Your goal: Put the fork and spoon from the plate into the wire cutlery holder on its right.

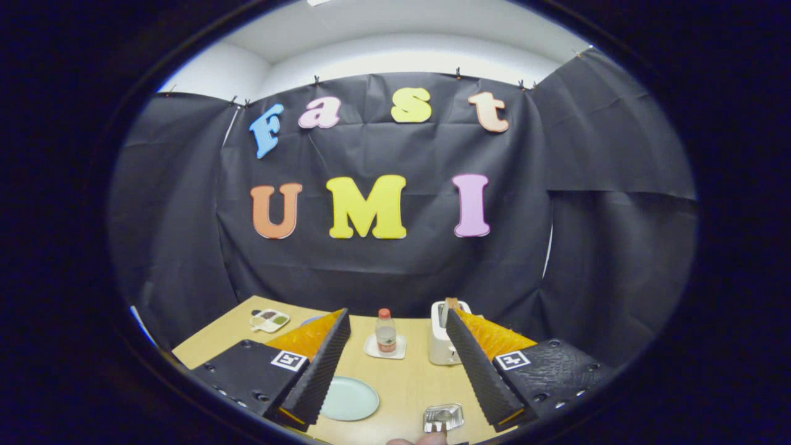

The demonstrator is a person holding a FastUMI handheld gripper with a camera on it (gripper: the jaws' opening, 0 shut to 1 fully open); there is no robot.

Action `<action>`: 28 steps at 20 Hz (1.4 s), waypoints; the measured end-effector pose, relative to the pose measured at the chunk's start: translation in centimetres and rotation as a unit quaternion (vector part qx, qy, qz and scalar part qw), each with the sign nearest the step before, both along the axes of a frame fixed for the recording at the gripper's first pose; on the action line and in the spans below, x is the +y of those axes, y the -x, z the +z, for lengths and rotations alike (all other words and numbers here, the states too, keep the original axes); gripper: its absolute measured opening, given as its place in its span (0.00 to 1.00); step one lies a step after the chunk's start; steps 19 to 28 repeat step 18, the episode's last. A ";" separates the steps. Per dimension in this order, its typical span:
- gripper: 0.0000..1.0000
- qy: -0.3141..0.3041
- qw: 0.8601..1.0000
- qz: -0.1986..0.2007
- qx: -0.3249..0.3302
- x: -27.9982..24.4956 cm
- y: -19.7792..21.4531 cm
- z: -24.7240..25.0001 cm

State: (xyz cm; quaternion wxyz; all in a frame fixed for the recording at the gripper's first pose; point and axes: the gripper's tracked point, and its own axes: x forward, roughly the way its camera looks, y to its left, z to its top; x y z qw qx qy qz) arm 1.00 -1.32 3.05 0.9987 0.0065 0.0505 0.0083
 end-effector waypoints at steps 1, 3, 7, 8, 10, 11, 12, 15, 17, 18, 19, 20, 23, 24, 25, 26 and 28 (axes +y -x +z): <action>0.95 0.002 1.000 -0.003 -0.007 0.2 1.0 0.2; 0.95 0.012 1.000 -0.008 -0.024 0.2 2.6 0.4; 0.95 0.008 0.999 -0.012 -0.046 1.5 5.1 0.7; 0.94 0.006 0.999 -0.013 -0.051 1.6 5.6 0.8; 0.94 0.006 0.998 -0.014 -0.057 2.0 6.1 1.0; 0.94 0.007 0.998 -0.016 -0.059 2.0 6.2 1.0; 0.94 0.004 0.998 -0.017 -0.060 2.0 6.3 1.0; 0.94 0.000 0.998 -0.022 -0.056 1.8 6.6 0.7; 0.94 0.007 0.998 -0.024 -0.058 1.9 6.1 1.0; 0.94 0.010 0.998 -0.025 -0.062 1.9 6.0 1.3; 0.94 0.010 0.998 -0.025 -0.062 1.9 6.0 1.3; 0.94 0.010 0.998 -0.025 -0.062 1.9 6.0 1.3; 0.94 0.010 0.998 -0.025 -0.062 1.9 6.0 1.3; 0.94 0.010 0.998 -0.025 -0.062 1.9 6.0 1.3; 0.94 0.010 0.998 -0.025 -0.062 1.9 6.0 1.3; 0.94 0.010 0.998 -0.025 -0.062 1.9 6.0 1.3; 0.94 0.010 0.998 -0.025 -0.062 1.9 6.0 1.3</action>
